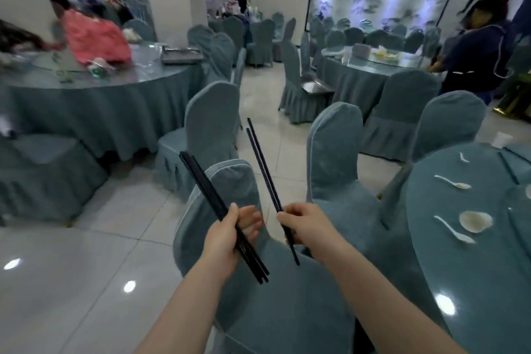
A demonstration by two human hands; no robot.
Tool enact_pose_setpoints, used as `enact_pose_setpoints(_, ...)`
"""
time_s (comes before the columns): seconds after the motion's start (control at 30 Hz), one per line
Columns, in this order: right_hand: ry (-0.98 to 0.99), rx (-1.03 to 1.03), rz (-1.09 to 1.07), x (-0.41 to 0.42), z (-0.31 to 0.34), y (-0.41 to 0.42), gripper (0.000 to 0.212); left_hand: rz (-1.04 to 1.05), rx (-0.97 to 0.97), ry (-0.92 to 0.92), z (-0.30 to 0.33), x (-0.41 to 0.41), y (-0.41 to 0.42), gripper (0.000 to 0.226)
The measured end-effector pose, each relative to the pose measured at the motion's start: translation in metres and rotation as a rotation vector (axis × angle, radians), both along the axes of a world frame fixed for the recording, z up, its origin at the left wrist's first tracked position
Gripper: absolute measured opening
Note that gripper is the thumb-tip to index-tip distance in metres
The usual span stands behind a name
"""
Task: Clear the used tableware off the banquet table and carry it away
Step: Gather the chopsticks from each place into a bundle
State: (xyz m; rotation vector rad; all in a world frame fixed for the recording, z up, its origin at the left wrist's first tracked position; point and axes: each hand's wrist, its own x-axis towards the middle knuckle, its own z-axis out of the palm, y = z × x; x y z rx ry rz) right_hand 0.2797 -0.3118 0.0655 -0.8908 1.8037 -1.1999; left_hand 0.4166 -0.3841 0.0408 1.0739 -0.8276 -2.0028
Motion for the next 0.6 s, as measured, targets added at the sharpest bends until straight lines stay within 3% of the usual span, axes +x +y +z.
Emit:
enact_pose_setpoints(0.2,0.182,0.041,0.230,0.064,-0.001,-0.067,0.017,0.089,-0.028,0.035,-0.004,0.041,-0.051,0.039)
enact_pose_setpoints(0.6,0.146,0.025,0.326,0.083,-0.026,-0.211,0.019,0.296,0.022,0.060,-0.011,0.072,-0.192,0.037)
